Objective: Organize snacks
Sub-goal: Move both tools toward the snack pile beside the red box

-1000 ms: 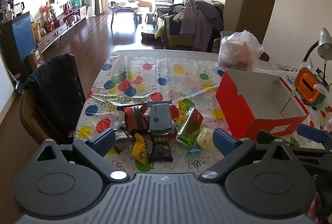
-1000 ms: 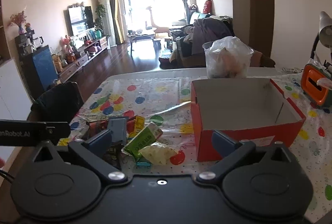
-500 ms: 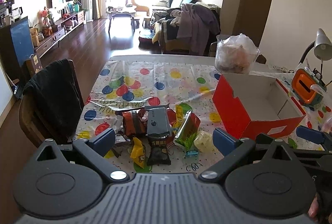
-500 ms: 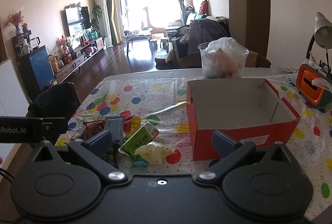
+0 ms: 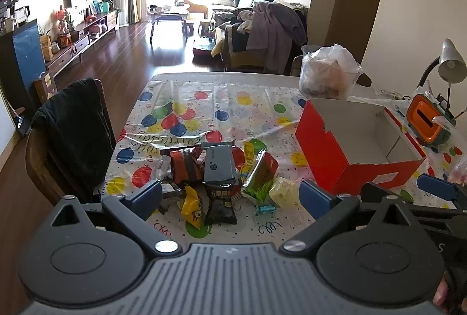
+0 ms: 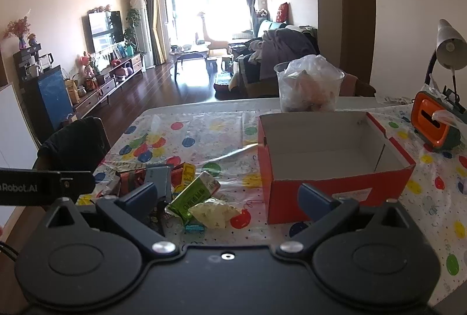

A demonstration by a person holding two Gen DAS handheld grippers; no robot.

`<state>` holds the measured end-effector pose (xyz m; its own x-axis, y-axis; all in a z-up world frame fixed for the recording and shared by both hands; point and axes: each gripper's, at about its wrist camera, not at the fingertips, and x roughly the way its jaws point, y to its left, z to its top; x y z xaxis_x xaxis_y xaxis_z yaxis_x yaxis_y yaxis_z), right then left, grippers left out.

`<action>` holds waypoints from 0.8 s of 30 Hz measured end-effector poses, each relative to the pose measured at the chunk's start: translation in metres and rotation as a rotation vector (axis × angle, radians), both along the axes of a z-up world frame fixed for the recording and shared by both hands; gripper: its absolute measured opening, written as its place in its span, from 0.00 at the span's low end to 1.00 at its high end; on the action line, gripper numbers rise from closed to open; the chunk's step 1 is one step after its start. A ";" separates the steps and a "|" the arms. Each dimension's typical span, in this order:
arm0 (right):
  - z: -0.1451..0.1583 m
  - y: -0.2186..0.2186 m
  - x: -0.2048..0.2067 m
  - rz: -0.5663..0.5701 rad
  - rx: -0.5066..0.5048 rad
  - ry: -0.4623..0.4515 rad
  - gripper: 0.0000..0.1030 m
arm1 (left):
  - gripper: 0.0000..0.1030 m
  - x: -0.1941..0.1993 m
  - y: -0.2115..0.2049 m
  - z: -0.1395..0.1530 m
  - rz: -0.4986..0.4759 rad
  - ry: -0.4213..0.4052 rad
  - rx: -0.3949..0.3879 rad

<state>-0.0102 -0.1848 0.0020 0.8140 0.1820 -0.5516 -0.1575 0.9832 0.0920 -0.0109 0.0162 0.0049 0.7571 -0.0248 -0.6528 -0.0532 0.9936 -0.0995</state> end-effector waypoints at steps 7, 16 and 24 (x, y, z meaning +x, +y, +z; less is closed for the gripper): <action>0.001 0.001 -0.001 -0.012 -0.002 0.009 1.00 | 0.98 -0.003 -0.001 0.001 -0.008 -0.005 -0.002; 0.002 0.000 -0.002 -0.022 -0.016 0.010 0.98 | 0.98 -0.004 -0.003 0.002 -0.022 -0.006 -0.009; -0.003 -0.001 0.010 -0.007 -0.011 0.029 0.98 | 0.98 0.007 -0.005 -0.004 -0.008 0.017 0.011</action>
<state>-0.0002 -0.1860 -0.0012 0.7986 0.1705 -0.5772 -0.1481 0.9852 0.0860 -0.0040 0.0111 0.0013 0.7457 -0.0240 -0.6658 -0.0465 0.9950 -0.0880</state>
